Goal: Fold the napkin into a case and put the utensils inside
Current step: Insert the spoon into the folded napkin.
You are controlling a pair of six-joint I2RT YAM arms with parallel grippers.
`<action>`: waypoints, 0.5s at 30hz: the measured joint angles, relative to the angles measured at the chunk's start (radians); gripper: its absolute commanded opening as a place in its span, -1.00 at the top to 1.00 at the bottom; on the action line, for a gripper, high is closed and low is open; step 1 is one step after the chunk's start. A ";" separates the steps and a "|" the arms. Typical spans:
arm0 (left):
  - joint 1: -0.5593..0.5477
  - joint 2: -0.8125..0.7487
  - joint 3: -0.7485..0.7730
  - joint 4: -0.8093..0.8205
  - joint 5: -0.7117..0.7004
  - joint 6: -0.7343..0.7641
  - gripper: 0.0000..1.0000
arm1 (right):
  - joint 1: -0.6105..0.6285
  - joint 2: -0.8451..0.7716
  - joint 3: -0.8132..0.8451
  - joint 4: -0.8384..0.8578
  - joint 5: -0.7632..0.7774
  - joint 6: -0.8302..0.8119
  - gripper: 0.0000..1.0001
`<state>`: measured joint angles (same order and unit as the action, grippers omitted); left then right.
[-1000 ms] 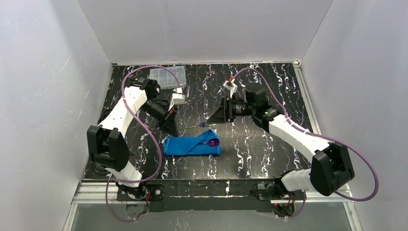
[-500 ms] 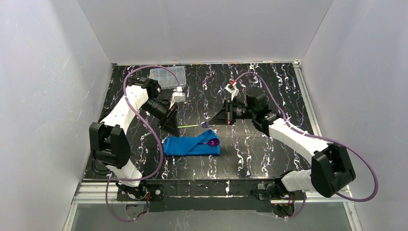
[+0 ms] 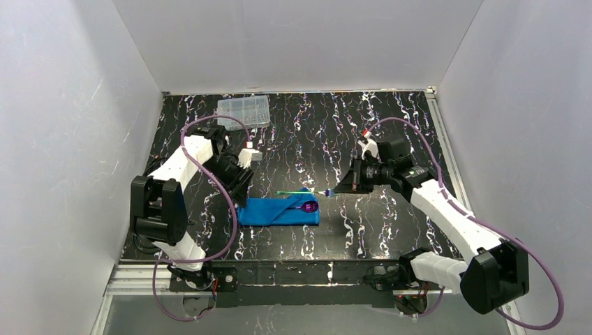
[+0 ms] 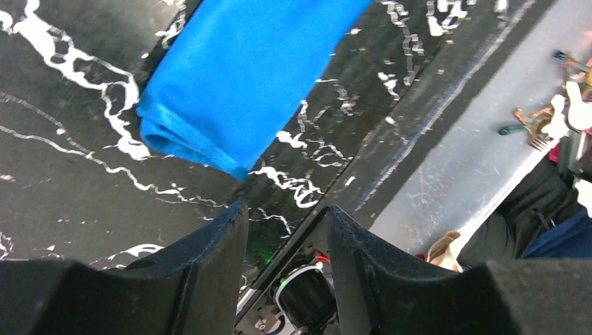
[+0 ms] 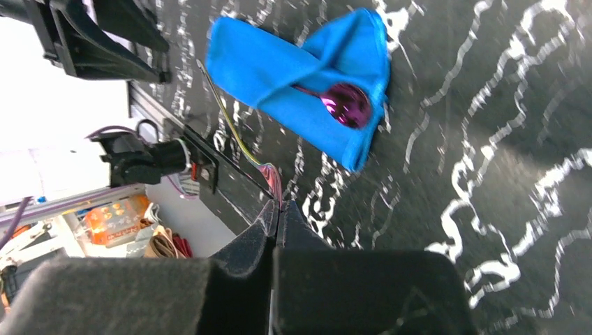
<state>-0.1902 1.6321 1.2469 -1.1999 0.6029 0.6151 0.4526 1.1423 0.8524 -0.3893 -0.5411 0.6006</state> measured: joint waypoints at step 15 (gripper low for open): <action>0.003 0.066 -0.114 0.220 -0.150 -0.141 0.14 | -0.068 -0.051 -0.069 -0.299 0.065 -0.094 0.97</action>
<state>-0.1871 1.6985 1.1328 -0.9794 0.4526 0.4744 0.3851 1.0908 0.7837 -0.6880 -0.4763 0.5068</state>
